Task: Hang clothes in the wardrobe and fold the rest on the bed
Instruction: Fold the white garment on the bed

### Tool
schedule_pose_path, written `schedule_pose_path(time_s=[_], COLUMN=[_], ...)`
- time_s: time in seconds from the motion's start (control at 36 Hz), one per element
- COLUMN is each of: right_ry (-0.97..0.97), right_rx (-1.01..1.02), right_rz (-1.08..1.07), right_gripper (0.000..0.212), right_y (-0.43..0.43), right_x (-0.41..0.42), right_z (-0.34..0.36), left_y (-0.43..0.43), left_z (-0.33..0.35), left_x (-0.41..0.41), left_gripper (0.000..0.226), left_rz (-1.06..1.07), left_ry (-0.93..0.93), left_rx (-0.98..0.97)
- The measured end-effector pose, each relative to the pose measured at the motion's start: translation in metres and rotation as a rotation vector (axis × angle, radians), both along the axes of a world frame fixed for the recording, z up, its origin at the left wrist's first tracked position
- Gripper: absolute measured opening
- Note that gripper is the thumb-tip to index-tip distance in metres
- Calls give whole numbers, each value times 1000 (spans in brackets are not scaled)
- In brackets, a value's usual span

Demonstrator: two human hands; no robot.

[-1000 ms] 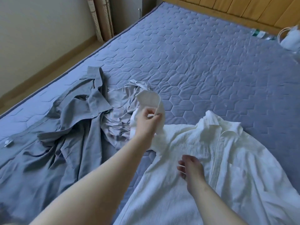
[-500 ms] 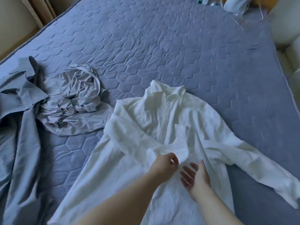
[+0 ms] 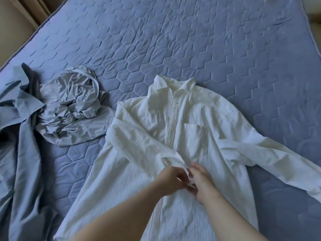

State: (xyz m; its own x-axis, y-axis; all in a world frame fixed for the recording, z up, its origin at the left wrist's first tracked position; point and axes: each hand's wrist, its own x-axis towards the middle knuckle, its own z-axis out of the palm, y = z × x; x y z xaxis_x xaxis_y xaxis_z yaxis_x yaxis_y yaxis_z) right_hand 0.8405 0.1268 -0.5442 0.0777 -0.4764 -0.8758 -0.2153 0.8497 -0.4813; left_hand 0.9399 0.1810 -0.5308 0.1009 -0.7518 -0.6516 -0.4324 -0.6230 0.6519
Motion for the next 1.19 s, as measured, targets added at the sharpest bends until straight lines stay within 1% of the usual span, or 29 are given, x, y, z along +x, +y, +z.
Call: schedule_pose_path(time_s=[0.11,0.14,0.19,0.22,0.25,0.31,0.36,0.42,0.47,0.53,0.56,0.64,0.72,0.81,0.86,0.89,0.94,0.97,1.0,1.06,1.08,1.14,1.19], right_ry=[61,80,143,195,257,380,471,517,546,602,632,678,605,509,435,406,394,397,388,331,287,237,158], right_rx=[-36,-50,-102,-138,-176,-248,-282,-264,-217,-176,-159,-136,-135,-137,-150,-156,-157,-157,-142,-127,-105,-64,-53], right_rz=[-32,-38,-58,-60,-58,-42,3,105,222,301,331,364,303,188,85,31,-83,-136,-182,-282,-368,-539,-652], right_gripper=[32,33,31,29,28,29,28,25,25,25,26,40,42,41,34,26,11,6,6,17,19,32,27], right_y=[-3,-2,-3,-3,-4,-4,-3,-1,2,5,6,4,-2,-13,-23,-27,-39,-45,-50,-61,-66,-74,-83], right_x=[-2,-4,-8,-9,-11,-14,-18,-21,-21,-20,-19,-17,-17,-25,-38,-45,-64,-76,-88,-113,-125,-152,-176], right_z=[-3,-4,-7,-8,-10,-12,-12,-14,-21,-26,-25,-24,-22,-19,-16,-14,-12,-11,-9,-10,-11,-16,-22], left_y=[1,2,3,3,3,3,4,7,9,11,11,7,-5,-25,-41,-50,-68,-76,-84,-98,-105,-120,-134], left_z=[-4,-4,-5,-7,-8,-9,-10,-14,-19,-23,-24,-22,-16,-9,-5,-3,-1,-1,-2,-4,-6,-13,-18], left_x=[4,5,7,8,10,14,19,23,27,31,32,34,29,15,0,-8,-26,-36,-46,-68,-80,-104,-127], left_gripper=[19,16,3,7,11,11,14,15,14,12,13,20,20,14,12,13,16,17,18,25,30,41,52], left_rz=[25,48,80,110,168,338,537,726,836,864,862,819,734,645,582,544,462,418,371,282,237,120,-12], left_ry=[125,174,217,224,240,251,189,119,92,83,80,63,70,92,102,95,82,80,74,8,-48,-179,-318], left_rx=[15,33,78,87,82,64,57,69,97,128,136,131,108,89,78,72,61,56,51,17,-15,-105,-195])
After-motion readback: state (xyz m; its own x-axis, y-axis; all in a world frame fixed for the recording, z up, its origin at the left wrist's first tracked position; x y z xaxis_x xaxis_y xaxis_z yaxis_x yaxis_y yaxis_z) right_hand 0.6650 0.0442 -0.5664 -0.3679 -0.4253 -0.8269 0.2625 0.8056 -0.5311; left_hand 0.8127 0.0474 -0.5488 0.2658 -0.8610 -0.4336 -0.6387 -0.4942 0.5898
